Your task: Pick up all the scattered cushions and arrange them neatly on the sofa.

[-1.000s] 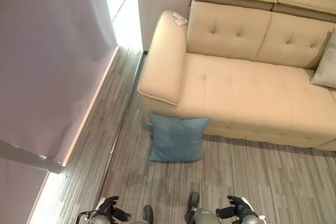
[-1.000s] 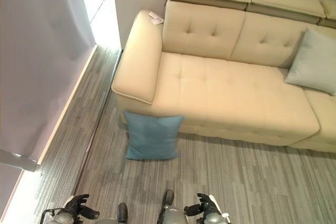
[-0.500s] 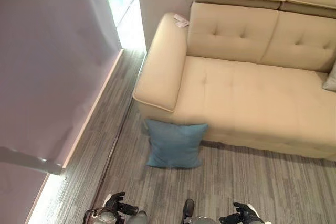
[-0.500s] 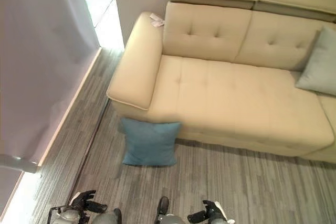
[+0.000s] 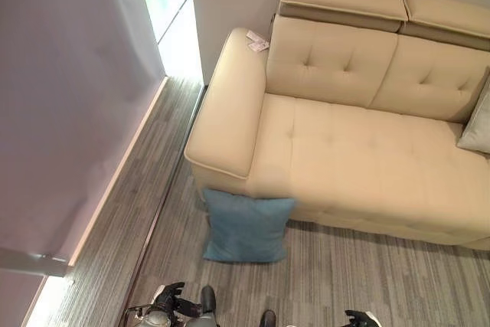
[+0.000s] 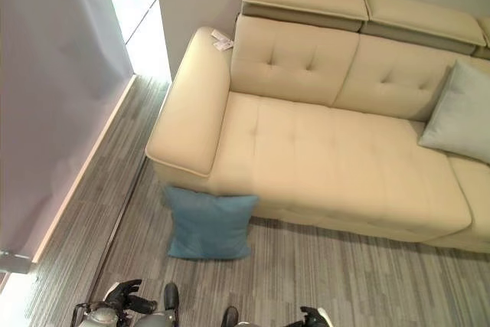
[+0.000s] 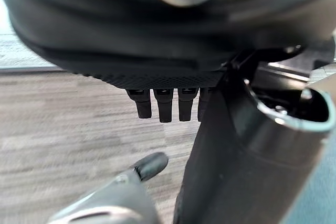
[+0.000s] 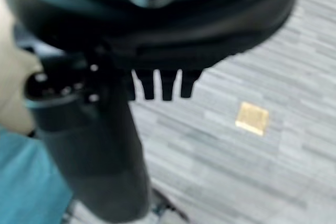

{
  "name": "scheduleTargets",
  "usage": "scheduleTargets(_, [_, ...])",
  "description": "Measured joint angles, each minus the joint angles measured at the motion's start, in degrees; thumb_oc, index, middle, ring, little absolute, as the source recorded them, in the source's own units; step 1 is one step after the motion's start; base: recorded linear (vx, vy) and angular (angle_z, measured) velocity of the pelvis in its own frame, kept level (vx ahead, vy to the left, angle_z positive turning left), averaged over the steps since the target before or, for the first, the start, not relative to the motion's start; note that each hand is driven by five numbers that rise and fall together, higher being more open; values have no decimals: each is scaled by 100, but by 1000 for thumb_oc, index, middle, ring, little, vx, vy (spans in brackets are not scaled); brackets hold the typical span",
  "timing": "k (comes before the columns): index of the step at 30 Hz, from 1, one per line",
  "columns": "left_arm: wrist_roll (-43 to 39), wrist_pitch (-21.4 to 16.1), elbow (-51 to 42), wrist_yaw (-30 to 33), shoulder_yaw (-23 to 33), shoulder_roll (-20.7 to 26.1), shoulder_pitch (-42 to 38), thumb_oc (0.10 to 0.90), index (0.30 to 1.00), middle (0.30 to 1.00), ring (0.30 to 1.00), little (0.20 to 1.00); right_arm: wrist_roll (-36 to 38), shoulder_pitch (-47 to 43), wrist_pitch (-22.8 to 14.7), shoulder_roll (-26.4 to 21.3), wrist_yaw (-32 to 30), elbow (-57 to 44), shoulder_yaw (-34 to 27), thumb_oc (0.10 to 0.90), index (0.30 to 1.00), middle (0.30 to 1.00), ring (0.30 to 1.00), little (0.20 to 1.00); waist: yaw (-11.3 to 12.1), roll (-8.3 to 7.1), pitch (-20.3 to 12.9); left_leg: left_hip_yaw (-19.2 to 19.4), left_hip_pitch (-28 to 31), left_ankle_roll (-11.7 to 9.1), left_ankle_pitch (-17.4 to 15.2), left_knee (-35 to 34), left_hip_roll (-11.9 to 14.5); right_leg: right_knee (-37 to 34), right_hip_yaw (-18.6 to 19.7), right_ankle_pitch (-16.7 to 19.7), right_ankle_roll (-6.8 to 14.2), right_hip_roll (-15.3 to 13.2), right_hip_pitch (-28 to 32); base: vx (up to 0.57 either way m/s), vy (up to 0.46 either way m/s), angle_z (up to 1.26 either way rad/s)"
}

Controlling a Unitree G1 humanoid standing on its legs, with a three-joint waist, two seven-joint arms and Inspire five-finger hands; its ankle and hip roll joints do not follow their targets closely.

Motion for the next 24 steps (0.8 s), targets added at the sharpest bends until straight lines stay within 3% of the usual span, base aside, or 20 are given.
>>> scheduleTargets(2, [-6,19,-43,6,-3,118,-49,800,900,900,900,900,-1,-92,-2,66,0,-1,2,800,900,900,900,900,12,11,22,65,117,135,-122,1,-30,1061,45,-38,68,-210,-443,142,122,-13])
scheduleTargets(3, [-7,18,-62,16,-3,207,-65,800,900,900,900,900,-4,-105,-7,99,-10,-74,-1,800,900,900,900,900,-1,9,38,30,221,250,-234,5,-84,1520,45,-220,253,-360,-640,176,103,1])
scheduleTargets(4, [-7,16,-70,18,-2,218,-67,800,900,900,900,900,-6,-102,-7,84,-11,-93,-1,800,900,900,900,900,-2,25,55,19,271,312,-317,-15,-101,1541,60,-248,283,-389,-659,211,75,5])
scheduleTargets(6, [-7,13,-54,46,3,313,-61,800,900,900,900,900,-15,-137,-10,60,-11,-182,2,800,900,900,900,900,7,-5,155,13,488,284,-328,-109,-180,1234,118,-311,308,-464,-694,169,16,5])
scheduleTargets(9, [-6,24,-35,51,21,360,10,800,900,900,900,900,-17,-167,-9,68,-5,-219,1,800,900,900,900,900,2,-41,201,-31,524,230,-292,-210,-193,294,119,-111,239,-357,-777,166,-27,7])
scheduleTargets(11, [-4,39,-2,45,12,307,67,800,900,900,900,900,-18,-140,0,79,1,-221,-2,800,900,900,900,900,-26,-18,245,-165,578,177,-364,-268,-159,-453,119,558,106,-228,-644,115,-45,21])
scheduleTargets(13, [-3,42,-37,34,9,202,189,800,900,900,900,900,-16,-82,10,78,1,-199,-7,800,900,900,900,900,13,65,291,-196,670,54,-290,-256,-24,-1072,23,915,-127,36,-174,91,-76,19])
scheduleTargets(19, [-311,-36,-361,36,103,59,191,800,900,900,900,900,201,-92,-50,13,-12,-439,-136,800,900,900,900,900,1,115,277,-386,374,-257,-449,103,206,-1355,-198,945,-236,287,-61,5,-72,14])
scheduleTargets(24, [-701,-212,-720,209,180,78,-247,800,900,900,900,900,483,-504,-235,-177,-113,-870,-129,800,900,900,900,900,5,166,444,-469,-677,-354,-406,549,220,-1076,-204,1008,-305,269,-1012,-177,-63,4])
